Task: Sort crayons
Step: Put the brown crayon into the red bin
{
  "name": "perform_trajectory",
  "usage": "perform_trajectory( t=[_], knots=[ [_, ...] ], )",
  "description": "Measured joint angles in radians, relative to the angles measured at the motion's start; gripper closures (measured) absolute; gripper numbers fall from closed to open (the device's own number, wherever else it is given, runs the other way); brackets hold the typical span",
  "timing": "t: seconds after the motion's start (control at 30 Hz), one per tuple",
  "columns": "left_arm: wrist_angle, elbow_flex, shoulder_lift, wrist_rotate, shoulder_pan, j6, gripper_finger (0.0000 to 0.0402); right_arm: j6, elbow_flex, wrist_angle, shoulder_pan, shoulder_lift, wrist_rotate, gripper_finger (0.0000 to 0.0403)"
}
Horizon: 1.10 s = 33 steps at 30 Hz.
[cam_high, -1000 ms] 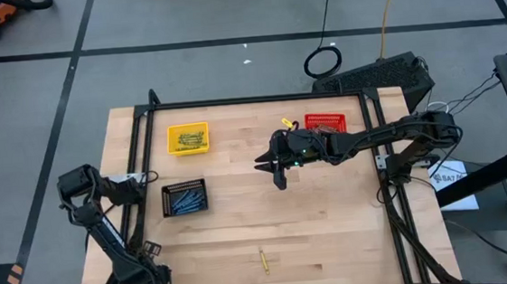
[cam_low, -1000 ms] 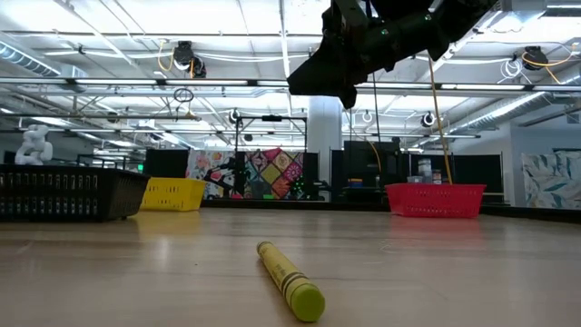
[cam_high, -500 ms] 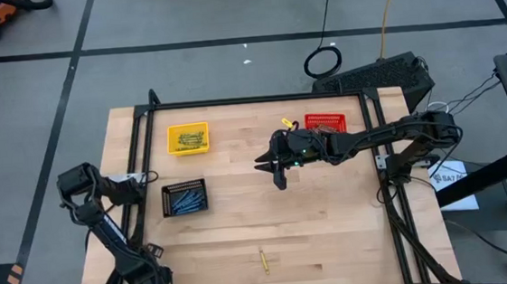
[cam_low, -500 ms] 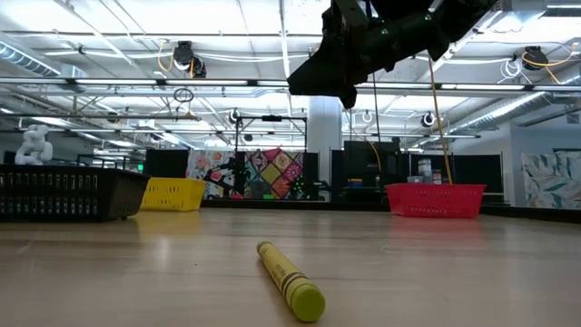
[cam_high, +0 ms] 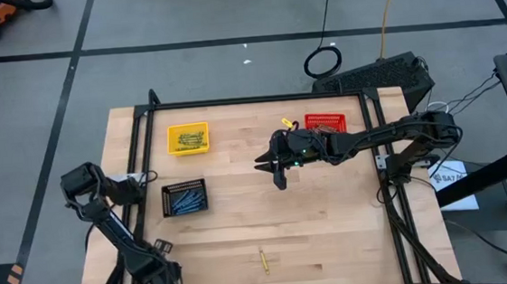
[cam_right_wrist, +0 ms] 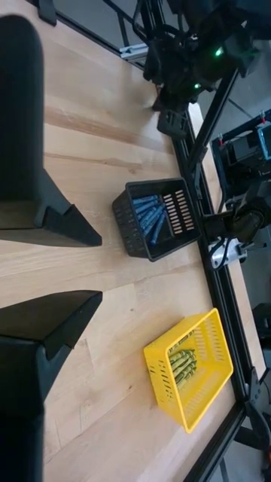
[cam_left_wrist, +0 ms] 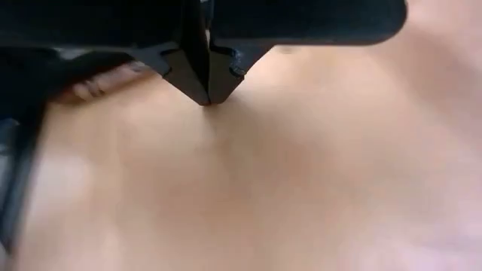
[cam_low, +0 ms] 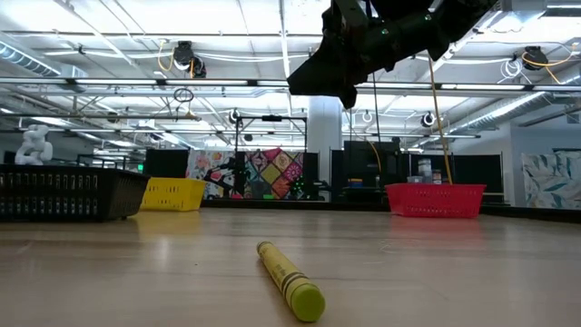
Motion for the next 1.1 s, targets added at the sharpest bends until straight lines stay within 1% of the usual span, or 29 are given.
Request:
perform_trajectory(
  t=[0.1, 0.2, 0.3, 0.4, 0.6, 0.7, 0.77, 0.97, 1.1],
  knots=[
    [-0.101, 0.049, 0.002, -0.061, 0.018, -0.003, 0.0402, -0.003, 0.0, 0.0, 0.0, 0.0, 0.0, 0.0312],
    [-0.161, 0.108, 0.002, -0.058, 0.018, -0.003, 0.0402, -0.006, 0.0, 0.0, 0.0, 0.0, 0.0, 0.0312],
    [-0.156, 0.138, 0.002, -0.039, 0.003, -0.011, 0.0402, -0.006, 0.0, 0.0, 0.0, 0.0, 0.0, 0.0312],
    [-0.138, 0.141, 0.002, -0.003, -0.019, -0.094, 0.0402, -0.006, 0.0, -0.001, 0.0, 0.0, 0.0, 0.0312],
    [-0.136, 0.141, 0.002, 0.072, -0.035, -0.328, 0.0402, -0.025, 0.0, -0.004, 0.0, 0.0, 0.0, 0.0312],
    [-0.136, 0.14, 0.002, 0.089, -0.033, -0.389, 0.0402, -0.025, 0.0, -0.004, 0.0, 0.0, 0.0, 0.0312],
    [-0.136, 0.14, 0.002, 0.091, -0.036, -0.384, 0.0402, -0.025, 0.0, -0.004, 0.0, 0.0, 0.0, 0.0312],
    [-0.133, 0.14, 0.001, 0.096, -0.046, -0.266, 0.0401, -0.006, 0.0, -0.008, 0.0, 0.0, 0.0, 0.0312],
    [-0.133, 0.14, 0.0, 0.096, -0.046, -0.304, 0.0401, -0.001, 0.0, -0.008, 0.0, 0.0, 0.0, 0.0312]
  ],
)
